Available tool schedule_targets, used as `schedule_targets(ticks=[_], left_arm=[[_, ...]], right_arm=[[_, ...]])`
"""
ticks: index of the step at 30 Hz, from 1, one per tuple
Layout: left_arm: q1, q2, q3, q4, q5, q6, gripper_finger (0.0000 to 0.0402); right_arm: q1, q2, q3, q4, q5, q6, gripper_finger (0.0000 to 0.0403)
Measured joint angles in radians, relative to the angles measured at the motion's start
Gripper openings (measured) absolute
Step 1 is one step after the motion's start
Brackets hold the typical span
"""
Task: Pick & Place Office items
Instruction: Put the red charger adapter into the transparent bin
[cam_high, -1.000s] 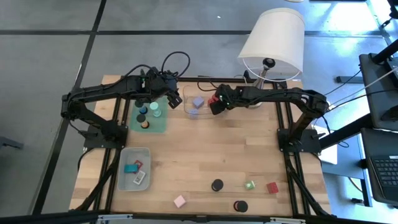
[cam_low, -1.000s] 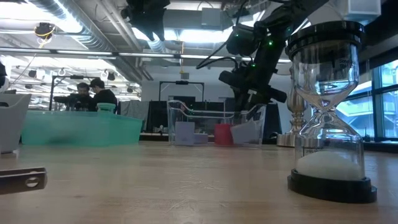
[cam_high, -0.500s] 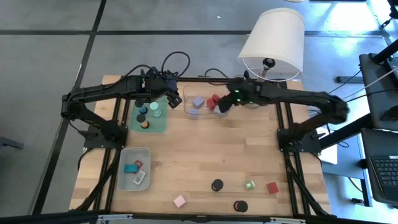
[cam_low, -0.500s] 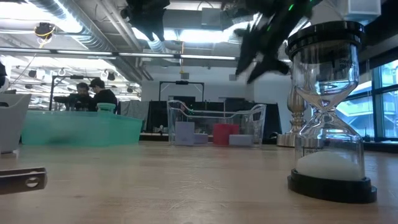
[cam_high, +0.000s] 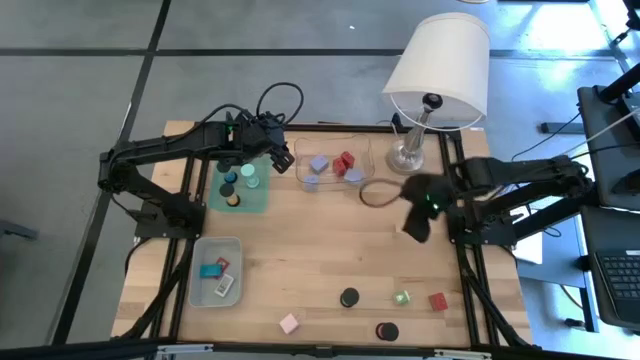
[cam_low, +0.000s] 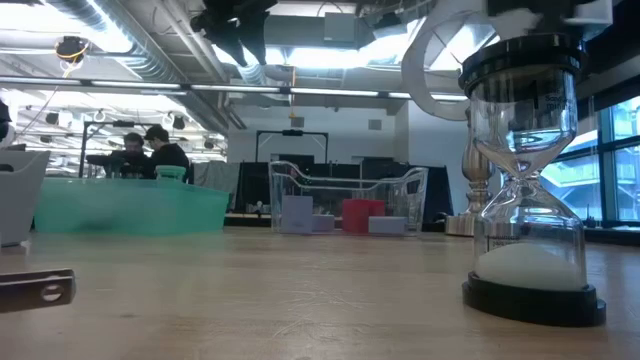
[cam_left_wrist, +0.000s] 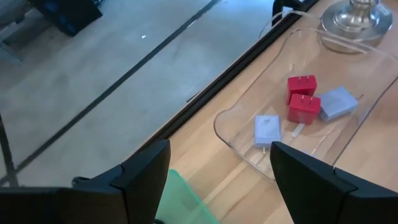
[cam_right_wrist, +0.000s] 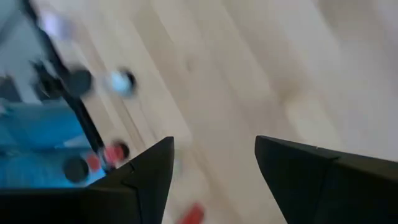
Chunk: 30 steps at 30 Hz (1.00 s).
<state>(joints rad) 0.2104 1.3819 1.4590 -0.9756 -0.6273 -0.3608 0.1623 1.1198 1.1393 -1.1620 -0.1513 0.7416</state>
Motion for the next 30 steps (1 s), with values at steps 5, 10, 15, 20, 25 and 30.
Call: schedule_targets(ticks=[5, 10, 15, 20, 25, 30], left_arm=[[0.0, 0.0, 0.0, 0.0, 0.0, -0.084, 0.0273], [0.0, 0.0, 0.0, 0.0, 0.0, -0.161, 0.0273], [0.0, 0.0, 0.0, 0.001, 0.0, -0.197, 0.0273], [0.0, 0.0, 0.0, 0.005, 0.0, -0.202, 0.0273], [0.001, 0.0, 0.0, 0.007, 0.0, -0.187, 0.0273], [0.001, 0.0, 0.0, 0.007, -0.001, -0.124, 0.0273]], right_arm=[[0.152, 0.017, 0.0, -0.106, -0.001, 0.298, 0.0229], [0.261, 0.05, 0.0, -0.107, -0.003, 0.463, 0.0231], [0.339, 0.1, 0.0, -0.112, -0.003, 0.533, 0.026], [0.385, 0.155, 0.0, -0.156, -0.026, 0.626, 0.0302], [0.424, 0.214, -0.004, -0.223, -0.111, 0.765, 0.0323], [0.471, 0.251, -0.038, -0.089, -0.163, 0.855, 0.0325]])
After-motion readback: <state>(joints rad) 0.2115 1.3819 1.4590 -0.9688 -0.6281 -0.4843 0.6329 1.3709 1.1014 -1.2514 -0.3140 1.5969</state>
